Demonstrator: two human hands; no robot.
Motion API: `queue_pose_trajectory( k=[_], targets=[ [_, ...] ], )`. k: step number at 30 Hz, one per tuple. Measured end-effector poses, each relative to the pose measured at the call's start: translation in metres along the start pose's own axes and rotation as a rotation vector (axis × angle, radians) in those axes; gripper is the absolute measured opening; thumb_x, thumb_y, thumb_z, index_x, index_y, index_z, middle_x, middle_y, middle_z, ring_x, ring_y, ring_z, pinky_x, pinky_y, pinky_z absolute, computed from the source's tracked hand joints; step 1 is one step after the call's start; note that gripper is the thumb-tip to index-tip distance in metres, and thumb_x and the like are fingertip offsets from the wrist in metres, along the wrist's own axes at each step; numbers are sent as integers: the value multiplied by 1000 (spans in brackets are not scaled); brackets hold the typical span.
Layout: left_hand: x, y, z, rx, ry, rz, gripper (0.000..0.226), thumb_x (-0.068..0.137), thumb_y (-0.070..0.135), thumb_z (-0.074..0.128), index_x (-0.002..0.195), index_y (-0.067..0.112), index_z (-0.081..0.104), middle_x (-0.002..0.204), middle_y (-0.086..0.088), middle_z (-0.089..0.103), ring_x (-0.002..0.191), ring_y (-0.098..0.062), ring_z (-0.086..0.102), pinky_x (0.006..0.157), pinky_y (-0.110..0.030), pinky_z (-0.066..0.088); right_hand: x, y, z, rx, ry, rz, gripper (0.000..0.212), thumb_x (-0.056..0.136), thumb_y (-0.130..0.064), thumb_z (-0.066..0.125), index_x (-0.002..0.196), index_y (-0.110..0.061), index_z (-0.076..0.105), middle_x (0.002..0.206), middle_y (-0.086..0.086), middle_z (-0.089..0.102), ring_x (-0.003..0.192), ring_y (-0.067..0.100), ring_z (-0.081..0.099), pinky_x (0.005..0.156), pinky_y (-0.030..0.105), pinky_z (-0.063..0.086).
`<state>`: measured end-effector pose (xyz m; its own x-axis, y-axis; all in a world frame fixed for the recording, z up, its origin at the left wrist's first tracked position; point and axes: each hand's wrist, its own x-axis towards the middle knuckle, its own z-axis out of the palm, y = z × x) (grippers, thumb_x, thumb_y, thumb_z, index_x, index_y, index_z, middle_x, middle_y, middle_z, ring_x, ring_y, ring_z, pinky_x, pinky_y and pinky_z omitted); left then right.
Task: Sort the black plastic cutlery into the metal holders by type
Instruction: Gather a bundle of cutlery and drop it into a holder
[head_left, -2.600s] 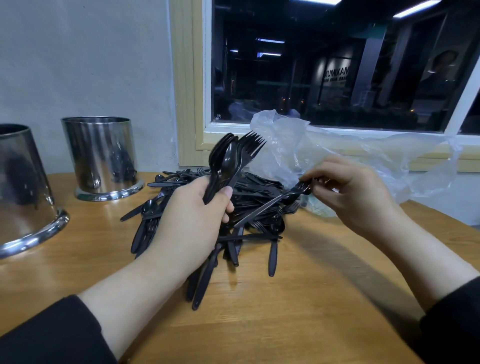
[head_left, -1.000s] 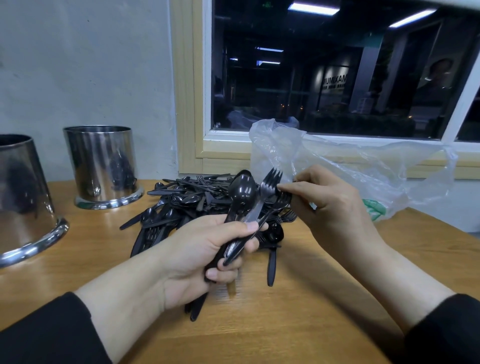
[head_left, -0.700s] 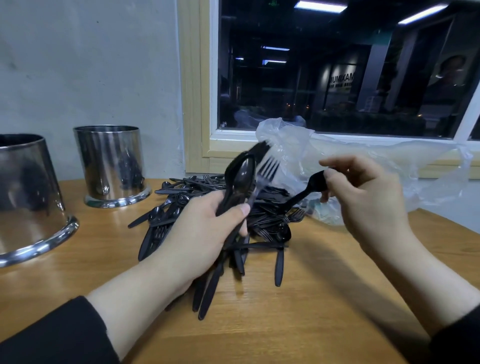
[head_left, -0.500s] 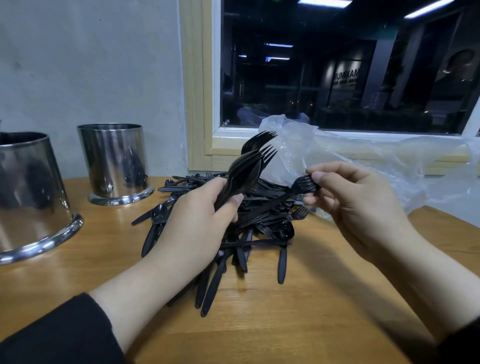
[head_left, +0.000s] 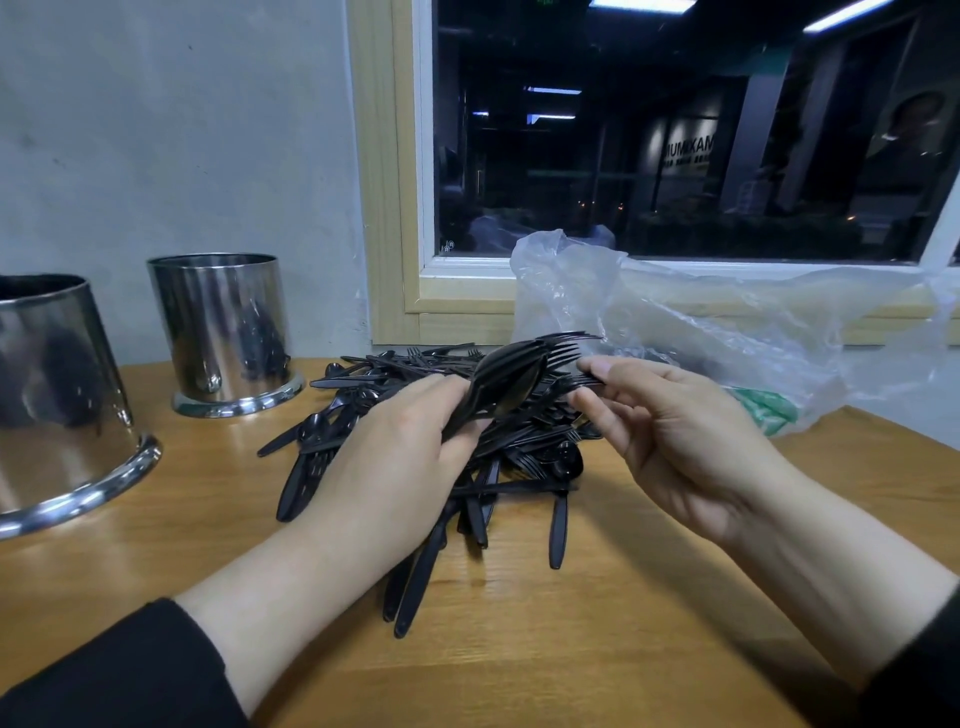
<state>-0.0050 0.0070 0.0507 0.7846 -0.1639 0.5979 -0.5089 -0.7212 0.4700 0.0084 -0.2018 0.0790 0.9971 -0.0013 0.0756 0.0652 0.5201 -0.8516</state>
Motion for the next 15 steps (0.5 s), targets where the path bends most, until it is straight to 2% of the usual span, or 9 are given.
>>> queue_pose_trajectory(
  k=[1,3,6,8,10,11,13,15],
  targets=[
    [0,1,0,2,-8,-5,38,101,29,59,73,52,46,86,31,56,77,-2,60,64,-14,40,0,0,1,11,1,0,7,89,1,66,92,6,71,77,12,67,74,17,72,63,17,58],
    [0,2,-1,-15,-37,-33,34,102,31,59,72,44,46,79,34,58,71,1,57,61,-13,39,-1,-1,1,23,1,0,7,90,1,65,92,6,70,72,9,68,73,16,72,63,17,58],
    [-1,7,-3,-144,-113,-128,23,103,32,57,80,34,59,59,32,58,55,5,53,55,-10,38,-1,-1,1,44,7,-2,4,91,0,66,92,4,68,71,8,66,73,15,71,63,17,58],
    [-2,11,-4,-194,-177,-163,21,103,32,57,85,24,64,52,32,54,49,8,50,52,-9,36,0,-2,0,53,18,-10,3,91,0,66,88,1,67,67,6,62,72,16,71,62,17,58],
    [-3,12,-4,-229,-217,-165,23,103,33,57,84,22,65,49,25,53,46,3,48,51,-11,35,0,-2,0,56,12,-23,6,90,-2,66,85,0,66,67,6,61,70,17,72,62,17,59],
    [-3,11,-3,-273,-239,-182,26,103,34,57,81,22,65,49,19,53,46,-1,45,51,-14,33,0,-2,0,54,-8,-31,7,90,-5,66,87,1,65,71,8,61,71,17,73,64,18,60],
    [-4,10,-3,-508,-288,-276,30,103,34,57,78,18,62,59,9,53,51,-10,39,51,-23,31,0,-2,-1,19,-70,-68,20,90,-15,68,99,1,63,81,12,61,76,19,73,69,19,60],
    [-4,9,-3,-807,-338,-381,20,104,29,57,90,15,62,74,-2,55,54,-13,35,45,-22,24,0,-1,-3,-76,-102,-140,30,90,-25,68,106,0,62,79,7,59,70,14,68,72,22,60]
  ],
)
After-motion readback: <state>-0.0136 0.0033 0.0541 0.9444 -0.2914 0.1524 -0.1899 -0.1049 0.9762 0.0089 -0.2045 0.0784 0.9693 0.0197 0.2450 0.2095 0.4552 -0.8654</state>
